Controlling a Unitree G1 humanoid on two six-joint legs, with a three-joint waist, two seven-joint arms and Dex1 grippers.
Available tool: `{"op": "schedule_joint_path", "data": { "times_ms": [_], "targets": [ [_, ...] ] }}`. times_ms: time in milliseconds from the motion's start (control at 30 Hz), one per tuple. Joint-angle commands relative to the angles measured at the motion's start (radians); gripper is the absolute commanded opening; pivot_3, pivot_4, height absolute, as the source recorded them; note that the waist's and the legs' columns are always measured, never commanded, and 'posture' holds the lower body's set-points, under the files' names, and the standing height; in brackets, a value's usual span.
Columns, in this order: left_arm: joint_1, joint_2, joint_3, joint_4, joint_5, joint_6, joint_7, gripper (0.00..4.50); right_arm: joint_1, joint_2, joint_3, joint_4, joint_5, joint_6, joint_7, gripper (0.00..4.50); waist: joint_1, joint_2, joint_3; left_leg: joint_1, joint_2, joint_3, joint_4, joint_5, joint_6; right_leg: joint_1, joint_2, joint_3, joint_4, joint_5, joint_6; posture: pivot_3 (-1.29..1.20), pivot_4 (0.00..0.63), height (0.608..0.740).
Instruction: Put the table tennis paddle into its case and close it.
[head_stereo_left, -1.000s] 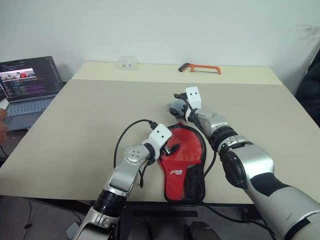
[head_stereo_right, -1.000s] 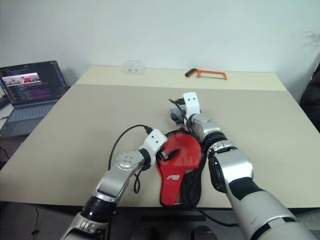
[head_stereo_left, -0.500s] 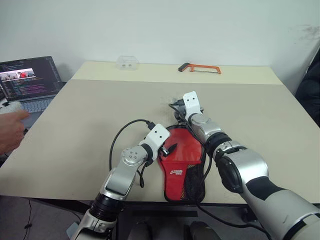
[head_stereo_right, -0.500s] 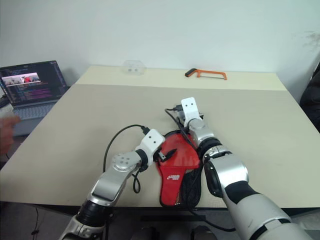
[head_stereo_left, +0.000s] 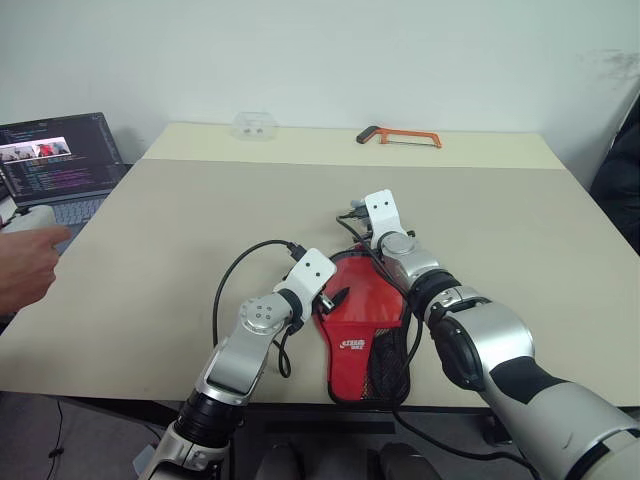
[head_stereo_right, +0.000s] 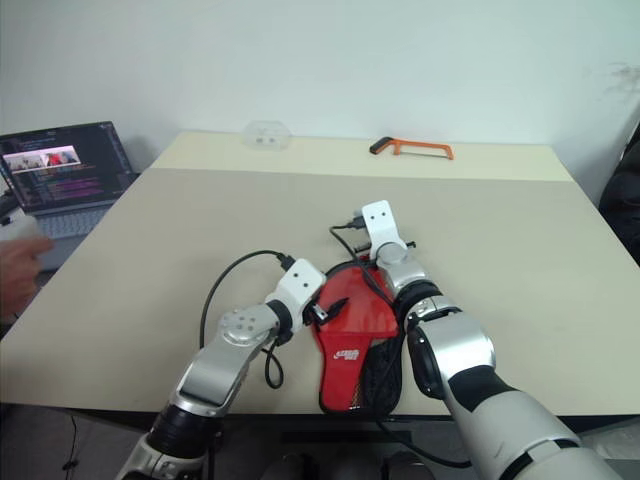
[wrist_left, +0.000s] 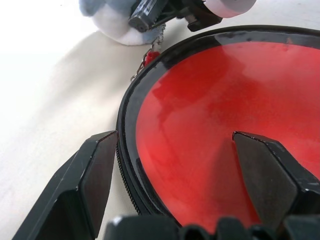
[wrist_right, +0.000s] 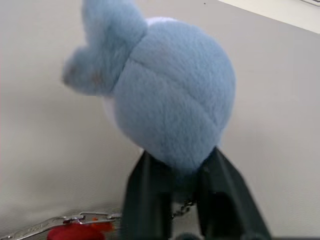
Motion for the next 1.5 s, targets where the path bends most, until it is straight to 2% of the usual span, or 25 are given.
{"op": "schedule_joint_path", "data": {
  "times_ms": [33, 300, 433, 767, 933, 1067, 1167, 1367, 1500],
  "targets": [
    [-0.006, -0.002, -0.001, -0.041, -0.001, -0.007, 0.005, 4.02, -0.022, -0.021, -0.029, -0.01, 0.016, -0.013, -0.011, 0.0, 0.0, 0.0, 0.0, 0.0, 0.0, 0.0, 0.0, 0.0, 0.0, 0.0, 0.0, 0.0, 0.0, 0.0, 0.0, 0.0, 0.15, 0.74],
    [-0.031, -0.002, -0.018, 0.01, -0.006, -0.025, -0.012, 4.02, -0.005, -0.107, -0.016, -0.029, 0.004, -0.035, 0.003, 0.0, 0.01, 0.0, 0.001, 0.0, -0.001, 0.0, 0.0, 0.0, 0.0, 0.0, -0.001, 0.0, -0.001, 0.0, 0.0, 0.0, 0.15, 0.74],
    [-0.048, -0.004, -0.032, 0.044, -0.008, -0.04, -0.028, 4.02, 0.026, -0.146, -0.051, -0.045, 0.048, -0.011, 0.018, 0.0, 0.011, 0.0, 0.001, 0.0, -0.001, 0.0, 0.0, 0.0, 0.0, 0.0, -0.001, 0.0, -0.001, 0.0, 0.0, 0.0, 0.15, 0.74],
    [-0.1, -0.022, -0.085, 0.146, -0.009, -0.102, -0.089, 4.02, 0.105, -0.173, -0.038, -0.11, 0.059, 0.013, 0.043, 0.0, 0.014, 0.0, 0.001, 0.0, -0.001, 0.0, 0.0, 0.0, 0.0, 0.002, -0.001, -0.001, -0.001, 0.0, 0.0, 0.0, 0.15, 0.74],
    [-0.124, -0.041, -0.075, 0.16, -0.058, -0.146, -0.147, 4.02, 0.121, -0.177, -0.036, -0.136, 0.061, 0.024, 0.055, 0.0, 0.018, 0.0, 0.001, 0.0, -0.001, 0.0, 0.001, 0.0, 0.0, 0.002, -0.001, -0.001, -0.001, 0.0, 0.0, 0.0, 0.15, 0.74],
    [-0.173, -0.091, -0.037, 0.212, -0.167, -0.058, -0.229, 4.02, 0.127, -0.168, -0.028, -0.151, 0.059, 0.027, 0.061, 0.0, 0.019, 0.0, 0.001, 0.0, -0.002, 0.0, 0.001, 0.0, 0.0, 0.002, -0.001, -0.001, -0.001, 0.0, 0.0, 0.0, 0.15, 0.74],
    [-0.222, -0.111, -0.025, 0.273, -0.192, -0.027, -0.243, 4.02, 0.127, -0.161, -0.023, -0.157, 0.059, 0.028, 0.067, 0.0, 0.019, 0.0, 0.001, 0.0, -0.002, 0.0, 0.001, 0.0, 0.0, 0.002, -0.001, -0.001, -0.001, 0.0, 0.0, 0.0, 0.15, 0.74],
    [-0.304, -0.144, -0.061, 0.466, -0.162, 0.037, -0.209, 4.02, 0.122, -0.154, -0.011, -0.163, 0.06, 0.027, 0.08, 0.0, 0.015, 0.0, 0.001, 0.0, -0.001, -0.001, 0.001, 0.0, 0.0, 0.002, -0.001, -0.001, -0.001, 0.0, 0.0, 0.0, 0.15, 0.74],
    [-0.305, -0.146, -0.076, 0.513, -0.138, 0.047, -0.184, 4.02, 0.123, -0.155, -0.005, -0.174, 0.061, 0.028, 0.086, 0.0, 0.013, 0.0, 0.001, 0.001, -0.001, 0.0, 0.001, 0.0, 0.0, 0.003, -0.001, -0.001, -0.001, 0.0, 0.0, 0.0, 0.15, 0.74]
  ]
}}
